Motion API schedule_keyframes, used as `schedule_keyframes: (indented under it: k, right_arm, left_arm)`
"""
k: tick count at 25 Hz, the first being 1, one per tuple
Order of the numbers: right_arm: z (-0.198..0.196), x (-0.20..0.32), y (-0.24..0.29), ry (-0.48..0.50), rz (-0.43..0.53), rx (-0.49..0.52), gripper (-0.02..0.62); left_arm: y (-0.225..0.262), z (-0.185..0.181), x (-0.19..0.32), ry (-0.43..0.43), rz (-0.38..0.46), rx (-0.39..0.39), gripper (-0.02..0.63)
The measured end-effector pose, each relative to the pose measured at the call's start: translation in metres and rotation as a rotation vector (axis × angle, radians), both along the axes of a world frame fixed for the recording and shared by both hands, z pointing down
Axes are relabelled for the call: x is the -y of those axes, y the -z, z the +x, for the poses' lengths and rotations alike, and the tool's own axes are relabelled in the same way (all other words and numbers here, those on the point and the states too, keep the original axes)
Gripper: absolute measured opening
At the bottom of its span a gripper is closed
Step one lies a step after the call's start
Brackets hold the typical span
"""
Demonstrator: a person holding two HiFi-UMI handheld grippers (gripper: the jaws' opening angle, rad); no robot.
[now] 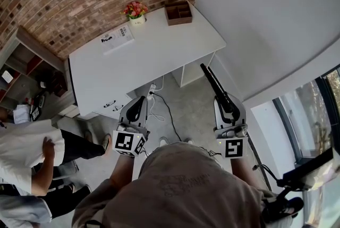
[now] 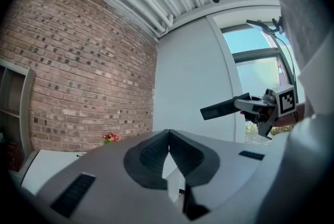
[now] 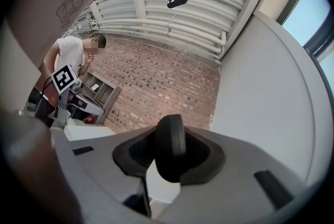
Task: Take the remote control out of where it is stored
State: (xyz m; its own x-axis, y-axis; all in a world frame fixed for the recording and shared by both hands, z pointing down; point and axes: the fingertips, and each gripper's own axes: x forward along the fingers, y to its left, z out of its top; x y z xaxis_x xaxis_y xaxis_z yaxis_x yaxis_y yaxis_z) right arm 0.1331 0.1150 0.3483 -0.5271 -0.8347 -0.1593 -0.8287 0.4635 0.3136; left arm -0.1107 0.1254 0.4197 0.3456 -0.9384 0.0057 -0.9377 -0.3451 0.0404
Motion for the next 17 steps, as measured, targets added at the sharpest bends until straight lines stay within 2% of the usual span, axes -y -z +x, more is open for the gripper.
schedule_keyframes:
  k: [4, 11, 17]
  right_arm:
    - [-0.002, 0.003, 0.005, 0.011, 0.030, 0.005, 0.117]
    - [0.000, 0.006, -0.002, -0.001, 0.001, 0.005, 0.117]
    - [0.001, 0.010, 0.003, 0.008, 0.038, 0.011, 0.117]
  left_arm:
    - [0.000, 0.002, 0.002, -0.003, -0.002, 0.001, 0.012]
    - [-0.003, 0.004, 0.005, -0.012, -0.011, 0.006, 0.012]
    - [-0.004, 0.009, 0.011, -0.018, -0.011, 0.005, 0.012]
